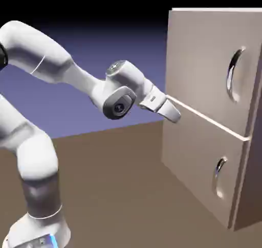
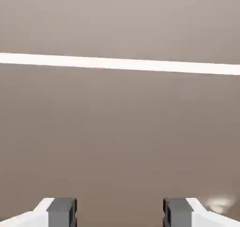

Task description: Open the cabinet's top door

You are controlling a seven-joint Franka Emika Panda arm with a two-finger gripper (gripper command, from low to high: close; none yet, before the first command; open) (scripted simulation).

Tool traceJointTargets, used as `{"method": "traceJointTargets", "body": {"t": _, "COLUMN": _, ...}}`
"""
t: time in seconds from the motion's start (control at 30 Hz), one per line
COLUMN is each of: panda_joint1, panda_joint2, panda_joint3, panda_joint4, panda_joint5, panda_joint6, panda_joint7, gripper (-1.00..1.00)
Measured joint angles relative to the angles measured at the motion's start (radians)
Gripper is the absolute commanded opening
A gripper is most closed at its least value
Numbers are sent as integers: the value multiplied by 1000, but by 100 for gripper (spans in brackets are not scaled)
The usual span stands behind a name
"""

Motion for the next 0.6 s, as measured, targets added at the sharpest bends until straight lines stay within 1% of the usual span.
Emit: {"method": "traceJointTargets", "body": {"t": 0.6, "panda_joint1": 252, "panda_joint2": -90, "panda_joint3": -297, "panda_joint4": 180, "panda_joint5": -783, "panda_joint6": 10, "panda_joint7": 586, "gripper": 0}}
